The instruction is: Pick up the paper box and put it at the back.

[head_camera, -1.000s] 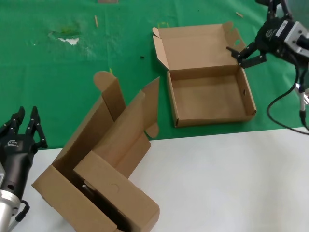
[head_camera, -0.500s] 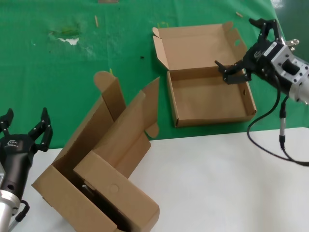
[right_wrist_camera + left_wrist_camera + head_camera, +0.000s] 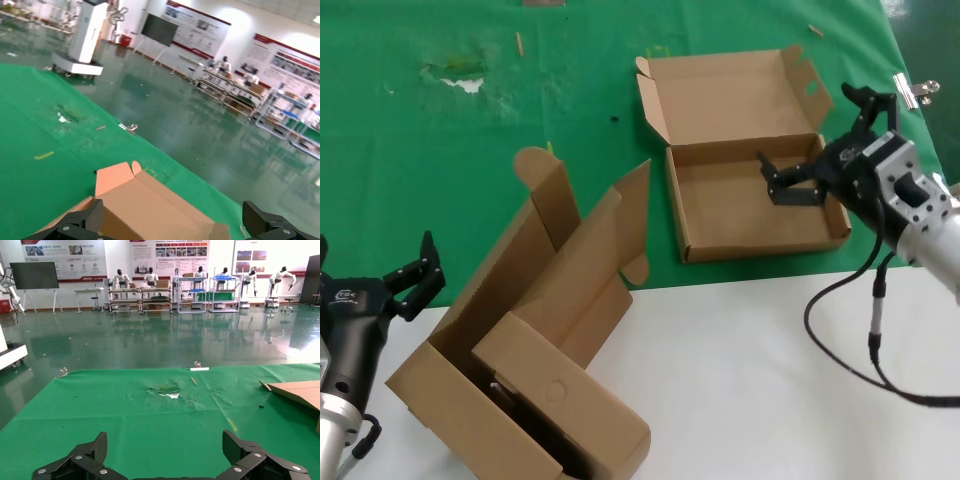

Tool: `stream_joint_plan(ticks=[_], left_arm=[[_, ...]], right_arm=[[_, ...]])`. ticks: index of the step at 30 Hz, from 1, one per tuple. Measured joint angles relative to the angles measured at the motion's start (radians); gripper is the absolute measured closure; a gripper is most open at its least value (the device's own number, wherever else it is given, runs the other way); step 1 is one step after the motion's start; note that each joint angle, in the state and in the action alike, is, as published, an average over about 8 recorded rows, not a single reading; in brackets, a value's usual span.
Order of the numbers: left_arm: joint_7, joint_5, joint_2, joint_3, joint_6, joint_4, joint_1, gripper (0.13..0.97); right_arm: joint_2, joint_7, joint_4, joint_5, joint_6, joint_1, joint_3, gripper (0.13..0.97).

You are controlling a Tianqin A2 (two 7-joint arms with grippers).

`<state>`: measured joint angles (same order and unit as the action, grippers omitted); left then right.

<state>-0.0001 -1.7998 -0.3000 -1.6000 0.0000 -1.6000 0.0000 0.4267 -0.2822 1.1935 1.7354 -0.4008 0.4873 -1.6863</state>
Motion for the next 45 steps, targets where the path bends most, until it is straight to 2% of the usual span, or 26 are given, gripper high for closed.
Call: stream_joint_plan(ticks=[5, 14, 23, 30, 45], left_arm=[[0.000, 0.000, 0.000, 0.000, 0.000, 0.000, 0.000, 0.282], [0.000, 0.000, 0.000, 0.000, 0.000, 0.000, 0.000, 0.173], [0.000, 0.000, 0.000, 0.000, 0.000, 0.000, 0.000, 0.132], [0.000, 0.000, 0.000, 0.000, 0.000, 0.000, 0.000, 0.132], [0.000, 0.000, 0.000, 0.000, 0.000, 0.000, 0.000, 0.132]], right_arm=[[-0.019, 0.042, 0.062, 0.010, 0.061, -0.074, 0.013, 0.129], [-0.053, 0.119, 0.172, 0.027, 0.169, -0.206, 0.037, 0.129], [-0.088, 0.195, 0.282, 0.045, 0.278, -0.338, 0.060, 0.129], [-0.111, 0.248, 0.357, 0.057, 0.353, -0.428, 0.076, 0.129], [-0.117, 0.261, 0.376, 0.060, 0.370, -0.450, 0.080, 0.129]])
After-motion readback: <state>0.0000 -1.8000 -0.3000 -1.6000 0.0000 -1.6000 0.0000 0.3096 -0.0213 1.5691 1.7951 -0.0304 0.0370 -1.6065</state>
